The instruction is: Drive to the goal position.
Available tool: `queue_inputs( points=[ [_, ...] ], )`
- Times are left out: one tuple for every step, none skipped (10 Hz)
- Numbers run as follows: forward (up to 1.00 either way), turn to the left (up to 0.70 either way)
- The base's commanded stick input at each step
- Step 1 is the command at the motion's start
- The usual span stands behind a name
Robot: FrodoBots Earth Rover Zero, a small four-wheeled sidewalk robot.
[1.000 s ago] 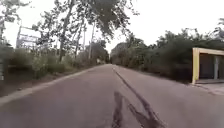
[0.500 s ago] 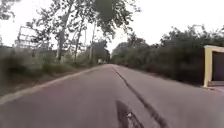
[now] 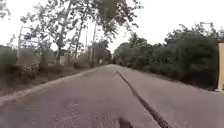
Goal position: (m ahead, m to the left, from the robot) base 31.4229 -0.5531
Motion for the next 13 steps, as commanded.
queue_inputs(
  points=[
    [1.00,0.00],
    [1.00,0.00],
    [1.00,0.00],
    [1.00,0.00],
    [1.00,0.00],
    [1.00,0.00],
    [1.00,0.00],
    [1.00,0.00],
    [1.00,0.00],
    [1.00,0.00],
    [1.00,0.00],
    [1.00,0.00],
    [1.00,0.00]
  ],
)
